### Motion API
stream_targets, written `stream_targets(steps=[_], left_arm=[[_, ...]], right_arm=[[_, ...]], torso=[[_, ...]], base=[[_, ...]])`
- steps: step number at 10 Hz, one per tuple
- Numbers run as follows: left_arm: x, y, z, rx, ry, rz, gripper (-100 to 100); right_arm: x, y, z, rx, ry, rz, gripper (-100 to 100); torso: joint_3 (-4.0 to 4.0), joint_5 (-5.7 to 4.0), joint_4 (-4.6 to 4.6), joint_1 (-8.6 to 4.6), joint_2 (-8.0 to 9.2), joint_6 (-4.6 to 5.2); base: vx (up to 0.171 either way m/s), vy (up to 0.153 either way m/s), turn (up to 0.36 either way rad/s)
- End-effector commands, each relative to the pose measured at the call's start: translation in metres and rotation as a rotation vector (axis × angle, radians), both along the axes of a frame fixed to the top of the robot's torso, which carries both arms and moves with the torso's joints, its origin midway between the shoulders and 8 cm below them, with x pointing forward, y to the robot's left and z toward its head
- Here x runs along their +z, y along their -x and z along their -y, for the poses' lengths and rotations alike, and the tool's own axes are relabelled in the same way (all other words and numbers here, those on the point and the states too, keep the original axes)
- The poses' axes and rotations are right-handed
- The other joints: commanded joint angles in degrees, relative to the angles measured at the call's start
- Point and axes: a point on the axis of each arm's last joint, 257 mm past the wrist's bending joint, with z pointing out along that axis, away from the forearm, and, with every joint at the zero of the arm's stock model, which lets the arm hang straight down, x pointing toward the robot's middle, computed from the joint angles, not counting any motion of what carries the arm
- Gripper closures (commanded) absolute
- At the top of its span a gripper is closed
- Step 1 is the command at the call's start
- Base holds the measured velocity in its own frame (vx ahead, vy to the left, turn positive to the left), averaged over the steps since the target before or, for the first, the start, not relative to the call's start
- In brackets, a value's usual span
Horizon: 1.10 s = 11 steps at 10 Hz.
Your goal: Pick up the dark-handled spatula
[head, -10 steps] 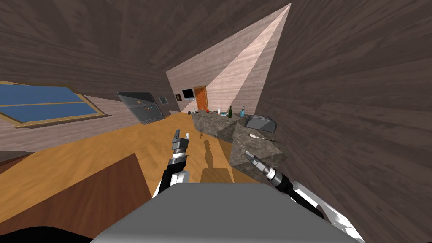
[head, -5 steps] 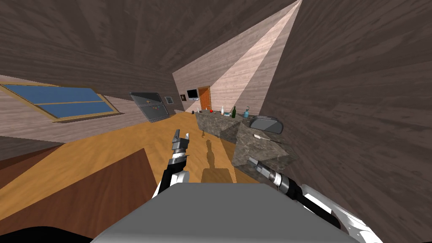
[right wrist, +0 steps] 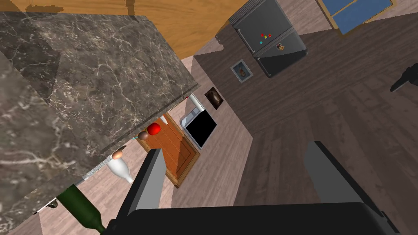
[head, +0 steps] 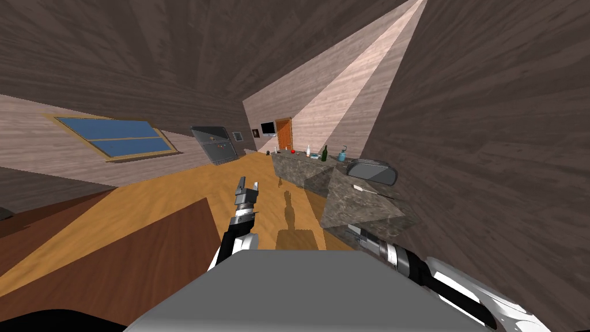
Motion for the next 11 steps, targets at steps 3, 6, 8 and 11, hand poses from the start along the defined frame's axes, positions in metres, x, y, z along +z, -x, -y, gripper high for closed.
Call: stream_targets(steps=[3,6,8,11], left_arm=[[0.000,0.000,0.000,0.000,0.000,0.000,0],[0.000,0.000,0.000,0.000,0.000,0.000,0],[0.000,0.000,0.000,0.000,0.000,0.000,0],[0.000,0.000,0.000,0.000,0.000,0.000,0]], right_arm=[[-0.024,0.020,0.029,0.026,0.093,-0.062,-100],[-0.041,0.039,0.055,0.055,0.177,-0.116,-100],[-0.054,0.060,0.084,0.083,0.260,-0.170,-100],[-0.074,0.102,0.137,0.124,0.398,-0.276,-100]], torso=[[0.00,0.01,0.00,0.05,0.00,-0.01],[-0.03,0.00,-0.01,0.02,-0.05,-0.02],[-0.05,0.01,-0.02,0.03,-0.09,-0.05],[-0.06,0.01,-0.02,0.02,-0.11,-0.01]], base=[[-0.011,0.032,0.091],[0.001,0.027,0.089],[0.009,0.031,0.145],[0.023,0.033,0.137]])
